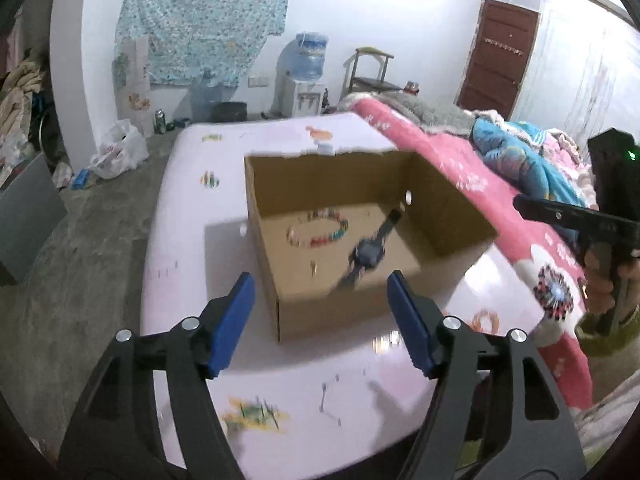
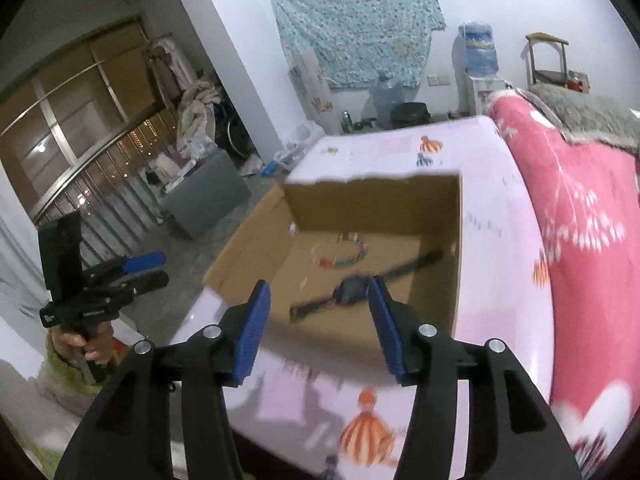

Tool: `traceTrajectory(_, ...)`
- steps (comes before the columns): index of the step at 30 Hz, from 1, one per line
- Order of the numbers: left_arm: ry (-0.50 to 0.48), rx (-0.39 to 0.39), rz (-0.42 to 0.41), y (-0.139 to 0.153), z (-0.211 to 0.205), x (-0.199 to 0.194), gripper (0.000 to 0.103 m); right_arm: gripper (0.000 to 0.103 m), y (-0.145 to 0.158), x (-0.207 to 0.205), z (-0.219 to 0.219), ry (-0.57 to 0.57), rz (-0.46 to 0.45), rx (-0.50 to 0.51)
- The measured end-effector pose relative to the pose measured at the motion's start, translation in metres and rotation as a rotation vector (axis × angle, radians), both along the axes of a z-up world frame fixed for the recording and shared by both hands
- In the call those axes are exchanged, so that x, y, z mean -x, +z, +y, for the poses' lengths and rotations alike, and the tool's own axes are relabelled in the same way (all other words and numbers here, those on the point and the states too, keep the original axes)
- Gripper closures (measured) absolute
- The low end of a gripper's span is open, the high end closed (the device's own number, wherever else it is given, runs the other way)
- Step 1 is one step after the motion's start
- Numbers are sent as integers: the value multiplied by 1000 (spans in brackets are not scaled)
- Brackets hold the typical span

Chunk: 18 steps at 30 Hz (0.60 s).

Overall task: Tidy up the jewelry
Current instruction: 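Move both tools back toward the remaining gold charms on the table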

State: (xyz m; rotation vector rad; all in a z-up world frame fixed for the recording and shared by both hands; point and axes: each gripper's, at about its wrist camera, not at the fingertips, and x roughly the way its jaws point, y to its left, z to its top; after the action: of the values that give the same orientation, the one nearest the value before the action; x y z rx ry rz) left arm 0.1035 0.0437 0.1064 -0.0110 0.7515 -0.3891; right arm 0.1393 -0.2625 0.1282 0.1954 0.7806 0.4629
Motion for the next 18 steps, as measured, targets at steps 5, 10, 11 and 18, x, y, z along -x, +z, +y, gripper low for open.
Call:
traceTrajectory(5, 23, 35, 91, -43, -8, 15, 37, 53, -60, 29, 26, -4, 141, -23)
traceTrajectory(10, 29, -36, 121, -91, -32, 22, 37, 53, -117, 39, 48, -37, 280, 10)
traceTrajectory(11, 29, -64, 128, -100, -38, 22, 37, 53, -125, 41, 52, -40, 293, 20)
traceTrajectory(18, -3, -180, 120, -131, -65, 22, 37, 68, -138, 48, 59, -52, 293, 41)
